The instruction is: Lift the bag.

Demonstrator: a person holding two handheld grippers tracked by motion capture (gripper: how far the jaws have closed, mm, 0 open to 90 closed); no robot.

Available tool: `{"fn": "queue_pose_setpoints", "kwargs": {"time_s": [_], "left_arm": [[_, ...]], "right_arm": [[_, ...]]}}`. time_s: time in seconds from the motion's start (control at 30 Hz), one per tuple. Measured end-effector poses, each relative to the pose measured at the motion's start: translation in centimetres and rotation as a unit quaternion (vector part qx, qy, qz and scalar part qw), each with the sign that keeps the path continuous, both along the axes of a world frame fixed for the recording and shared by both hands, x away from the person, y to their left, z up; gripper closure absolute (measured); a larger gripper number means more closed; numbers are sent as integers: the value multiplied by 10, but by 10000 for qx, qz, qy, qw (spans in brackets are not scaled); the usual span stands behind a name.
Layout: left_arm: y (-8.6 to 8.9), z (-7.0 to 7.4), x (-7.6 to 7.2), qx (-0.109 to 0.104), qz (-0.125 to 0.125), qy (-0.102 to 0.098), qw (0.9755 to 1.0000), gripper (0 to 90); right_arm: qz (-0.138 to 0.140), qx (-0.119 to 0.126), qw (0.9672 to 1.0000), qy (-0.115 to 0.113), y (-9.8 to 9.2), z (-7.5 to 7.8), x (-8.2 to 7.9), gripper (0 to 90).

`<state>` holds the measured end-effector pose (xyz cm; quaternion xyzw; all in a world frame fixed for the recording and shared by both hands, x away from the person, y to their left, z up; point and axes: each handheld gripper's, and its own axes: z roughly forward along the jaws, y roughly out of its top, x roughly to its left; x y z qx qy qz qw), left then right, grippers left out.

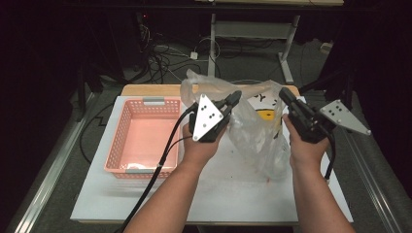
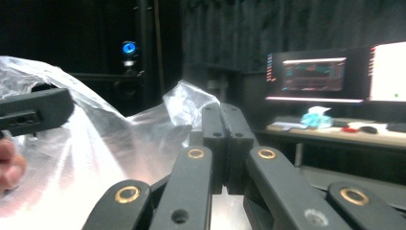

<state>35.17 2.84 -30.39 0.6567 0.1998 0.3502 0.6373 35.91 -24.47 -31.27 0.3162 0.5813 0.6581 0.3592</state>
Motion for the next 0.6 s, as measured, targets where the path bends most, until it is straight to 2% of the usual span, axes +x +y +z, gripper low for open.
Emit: {"fn": "queue_pose_setpoints", "kwargs": {"time_s": [0.17,0.23,0.4,0.43,0.5,0.6], "left_arm": [[-9,25,19,143,79,-122,9998,889],[-10,36,25,168,117,-170,9996,889],[-8,57,32,-33,148,-270,9995,888],[-7,60,32,-16,166,-300,9994,888],[-7,58,35,13,167,-214,9996,888],[-8,42,41,203,218,1,9996,888]], "right_arm": [[-286,202,9994,-32,-12,26,17,900],[-375,209,9991,-66,-17,38,22,900],[-506,224,9981,-277,-24,67,27,900],[-513,214,9979,-328,-24,72,26,900],[-525,150,9977,-390,-24,78,26,900],[-537,119,9982,-235,-22,70,30,900]]}}
